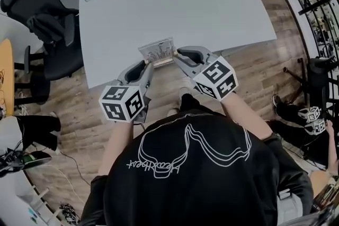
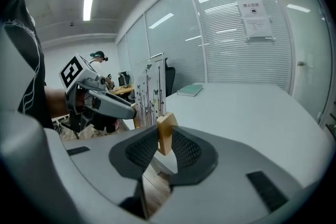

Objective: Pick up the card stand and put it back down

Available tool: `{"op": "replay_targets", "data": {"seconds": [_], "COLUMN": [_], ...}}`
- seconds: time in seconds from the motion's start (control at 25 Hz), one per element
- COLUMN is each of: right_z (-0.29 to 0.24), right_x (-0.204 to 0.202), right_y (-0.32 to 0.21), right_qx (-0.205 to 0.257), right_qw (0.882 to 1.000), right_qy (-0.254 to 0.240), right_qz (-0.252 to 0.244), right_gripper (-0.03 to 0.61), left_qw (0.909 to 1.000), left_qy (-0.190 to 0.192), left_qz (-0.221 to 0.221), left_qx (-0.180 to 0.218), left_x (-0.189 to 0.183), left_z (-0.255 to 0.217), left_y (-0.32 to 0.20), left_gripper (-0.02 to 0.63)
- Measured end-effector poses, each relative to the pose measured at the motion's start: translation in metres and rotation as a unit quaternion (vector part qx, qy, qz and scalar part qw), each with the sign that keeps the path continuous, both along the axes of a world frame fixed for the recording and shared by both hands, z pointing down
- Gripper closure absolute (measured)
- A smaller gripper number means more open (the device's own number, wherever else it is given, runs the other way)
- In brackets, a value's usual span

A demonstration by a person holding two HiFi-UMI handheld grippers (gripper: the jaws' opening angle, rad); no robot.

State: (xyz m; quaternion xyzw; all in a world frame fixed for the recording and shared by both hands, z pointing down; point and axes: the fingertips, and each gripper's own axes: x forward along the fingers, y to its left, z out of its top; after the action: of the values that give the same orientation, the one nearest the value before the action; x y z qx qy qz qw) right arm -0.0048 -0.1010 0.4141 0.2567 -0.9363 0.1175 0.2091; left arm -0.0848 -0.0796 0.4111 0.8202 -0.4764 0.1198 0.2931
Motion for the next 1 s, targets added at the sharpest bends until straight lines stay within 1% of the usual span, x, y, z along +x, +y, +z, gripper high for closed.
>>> {"op": "replay_targets", "data": {"seconds": [0.16,0.24,0.4,0.56,0.68,0.88,1.0], "right_z": [-0.028,-0.039,-0.053,-0.057,-0.058,-0.050,-0.054], "right_x": [-0.002,-0.004,-0.005,-0.002,-0.003,-0.004,-0.004], "right_y": [0.025,0.037,0.055,0.073,0.081,0.095,0.098], "right_qx": [0.017,0.027,0.049,0.078,0.080,0.079,0.078], "right_qw": [1.000,0.999,0.998,0.996,0.995,0.995,0.995], "right_qy": [-0.021,-0.023,-0.013,0.012,0.013,0.021,0.016], "right_qz": [0.015,0.021,0.036,0.050,0.056,0.061,0.062], "right_gripper": [0.489,0.489,0.491,0.494,0.494,0.495,0.495], "left_qw": [0.9995,0.9991,0.9986,0.9983,0.9981,0.9985,0.9985], "left_qy": [0.017,0.022,0.035,0.029,0.026,0.028,0.022], "left_qz": [0.011,0.016,0.022,0.032,0.035,0.034,0.035], "left_qx": [0.024,0.032,0.033,0.039,0.042,0.030,0.037], "left_x": [-0.003,-0.005,-0.006,-0.003,-0.004,-0.006,-0.006], "left_z": [-0.027,-0.036,-0.045,-0.047,-0.048,-0.041,-0.046], "left_y": [0.024,0.035,0.052,0.068,0.076,0.089,0.092], "left_gripper": [0.518,0.518,0.518,0.518,0.518,0.518,0.518]}}
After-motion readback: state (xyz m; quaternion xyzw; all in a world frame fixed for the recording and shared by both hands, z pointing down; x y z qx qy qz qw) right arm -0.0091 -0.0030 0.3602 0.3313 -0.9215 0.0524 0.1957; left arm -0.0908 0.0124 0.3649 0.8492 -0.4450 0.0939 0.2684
